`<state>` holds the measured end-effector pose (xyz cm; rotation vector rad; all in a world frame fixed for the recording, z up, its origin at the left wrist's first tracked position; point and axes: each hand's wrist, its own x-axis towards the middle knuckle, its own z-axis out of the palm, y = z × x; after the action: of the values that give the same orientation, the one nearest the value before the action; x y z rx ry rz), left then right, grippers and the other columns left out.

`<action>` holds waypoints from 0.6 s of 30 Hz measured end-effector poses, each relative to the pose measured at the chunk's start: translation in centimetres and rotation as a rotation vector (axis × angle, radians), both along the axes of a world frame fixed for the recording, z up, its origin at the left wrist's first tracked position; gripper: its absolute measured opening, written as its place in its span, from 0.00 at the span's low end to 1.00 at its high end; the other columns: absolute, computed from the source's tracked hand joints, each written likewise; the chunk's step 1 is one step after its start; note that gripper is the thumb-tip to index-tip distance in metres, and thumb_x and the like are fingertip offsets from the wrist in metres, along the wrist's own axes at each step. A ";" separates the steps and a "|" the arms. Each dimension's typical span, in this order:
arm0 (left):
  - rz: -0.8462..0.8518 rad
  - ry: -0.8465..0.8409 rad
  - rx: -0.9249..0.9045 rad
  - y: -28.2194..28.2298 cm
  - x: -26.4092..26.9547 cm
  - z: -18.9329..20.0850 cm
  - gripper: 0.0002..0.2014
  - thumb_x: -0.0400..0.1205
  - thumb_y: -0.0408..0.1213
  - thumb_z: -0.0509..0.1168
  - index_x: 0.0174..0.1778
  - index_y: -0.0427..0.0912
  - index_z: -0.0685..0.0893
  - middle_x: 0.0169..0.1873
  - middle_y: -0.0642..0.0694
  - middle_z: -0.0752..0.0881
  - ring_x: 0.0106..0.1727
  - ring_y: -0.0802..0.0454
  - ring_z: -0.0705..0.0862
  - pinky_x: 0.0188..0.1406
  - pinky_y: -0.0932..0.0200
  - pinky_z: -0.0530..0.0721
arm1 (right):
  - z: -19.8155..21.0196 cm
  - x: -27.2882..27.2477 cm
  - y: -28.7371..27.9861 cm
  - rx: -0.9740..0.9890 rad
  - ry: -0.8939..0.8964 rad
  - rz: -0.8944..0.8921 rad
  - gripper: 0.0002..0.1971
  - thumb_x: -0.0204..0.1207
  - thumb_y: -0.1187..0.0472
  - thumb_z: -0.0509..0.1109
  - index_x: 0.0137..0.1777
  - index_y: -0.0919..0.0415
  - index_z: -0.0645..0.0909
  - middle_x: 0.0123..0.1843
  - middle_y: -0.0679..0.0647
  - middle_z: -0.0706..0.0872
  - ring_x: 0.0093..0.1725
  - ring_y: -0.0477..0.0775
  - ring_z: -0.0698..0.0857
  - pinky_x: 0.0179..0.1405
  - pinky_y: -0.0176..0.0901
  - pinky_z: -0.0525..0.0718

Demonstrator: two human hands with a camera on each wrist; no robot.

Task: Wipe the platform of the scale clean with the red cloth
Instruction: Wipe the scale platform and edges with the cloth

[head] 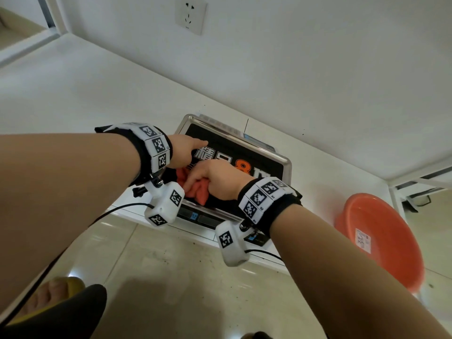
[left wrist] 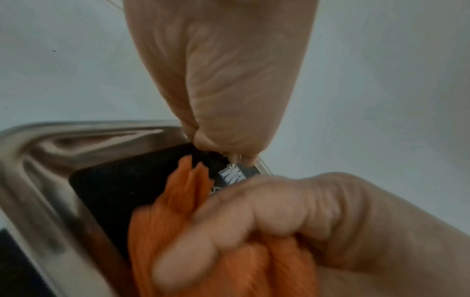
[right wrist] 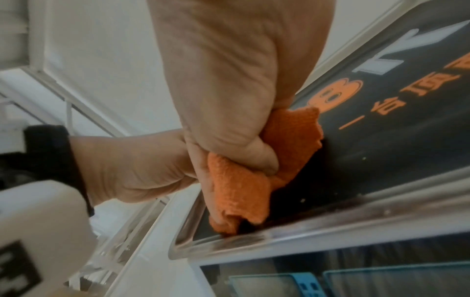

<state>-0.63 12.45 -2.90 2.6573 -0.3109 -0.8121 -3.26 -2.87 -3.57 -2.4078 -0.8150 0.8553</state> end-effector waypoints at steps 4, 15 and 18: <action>-0.146 -0.036 0.150 -0.5 -0.3 -0.1 0.38 0.80 0.21 0.52 0.86 0.48 0.49 0.85 0.48 0.47 0.86 0.50 0.52 0.83 0.54 0.57 | 0.9 -0.8 -3.1 -0.193 -0.027 0.047 0.23 0.75 0.80 0.62 0.47 0.53 0.92 0.51 0.43 0.89 0.53 0.39 0.85 0.64 0.41 0.83; -0.199 -0.149 0.265 -3.9 0.1 -0.5 0.28 0.78 0.46 0.69 0.72 0.37 0.73 0.73 0.40 0.66 0.76 0.44 0.68 0.70 0.50 0.76 | 2.7 -0.6 -10.3 0.077 0.128 -0.598 0.21 0.80 0.83 0.54 0.55 0.67 0.88 0.40 0.53 0.93 0.33 0.41 0.91 0.26 0.31 0.86; -0.199 -0.141 0.234 -5.0 0.1 -1.0 0.32 0.75 0.46 0.72 0.72 0.38 0.71 0.69 0.41 0.70 0.71 0.44 0.72 0.67 0.51 0.78 | 1.9 -1.1 -9.6 0.117 0.147 -0.646 0.18 0.84 0.80 0.53 0.63 0.74 0.83 0.43 0.58 0.89 0.22 0.37 0.80 0.16 0.24 0.71</action>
<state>-0.48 7.44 -3.91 2.9453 -0.5548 -0.7606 -4.35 -12.47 -1.67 -2.2507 -0.0095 0.6804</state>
